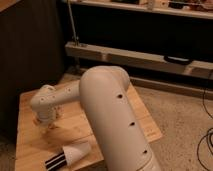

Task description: Place the pepper on the white sponge

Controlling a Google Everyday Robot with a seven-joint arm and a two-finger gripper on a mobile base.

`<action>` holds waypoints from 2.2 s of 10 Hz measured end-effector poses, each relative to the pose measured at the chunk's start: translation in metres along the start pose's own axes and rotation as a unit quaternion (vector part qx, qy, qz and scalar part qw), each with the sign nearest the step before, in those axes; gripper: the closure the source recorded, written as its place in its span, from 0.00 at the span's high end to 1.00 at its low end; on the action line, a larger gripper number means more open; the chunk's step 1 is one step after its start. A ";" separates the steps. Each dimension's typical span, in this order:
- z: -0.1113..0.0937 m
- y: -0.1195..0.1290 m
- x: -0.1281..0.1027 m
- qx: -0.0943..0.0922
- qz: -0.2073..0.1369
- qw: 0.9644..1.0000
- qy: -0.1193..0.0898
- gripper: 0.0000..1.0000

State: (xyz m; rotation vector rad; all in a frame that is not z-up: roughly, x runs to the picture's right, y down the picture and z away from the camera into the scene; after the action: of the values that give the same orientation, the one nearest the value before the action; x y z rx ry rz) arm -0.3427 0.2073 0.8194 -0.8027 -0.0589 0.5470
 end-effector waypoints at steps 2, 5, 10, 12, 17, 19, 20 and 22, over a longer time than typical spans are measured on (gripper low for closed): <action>-0.004 -0.001 0.001 0.004 0.002 1.000 0.002 0.32; -0.029 -0.006 0.009 0.016 0.008 1.000 -0.002 0.12; -0.120 -0.026 0.082 0.035 0.033 0.999 -0.010 0.12; -0.148 -0.033 0.123 0.043 0.053 0.998 -0.009 0.12; -0.207 -0.055 0.237 0.068 0.135 0.988 -0.008 0.12; -0.219 -0.065 0.274 0.079 0.172 0.982 -0.007 0.12; -0.221 -0.069 0.286 0.082 0.187 0.979 -0.006 0.12; -0.224 -0.079 0.297 0.082 0.205 0.975 -0.009 0.12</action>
State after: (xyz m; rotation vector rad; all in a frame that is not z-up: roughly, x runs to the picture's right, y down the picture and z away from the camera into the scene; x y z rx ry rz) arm 0.0038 0.1581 0.6722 -0.6484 0.1373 0.9384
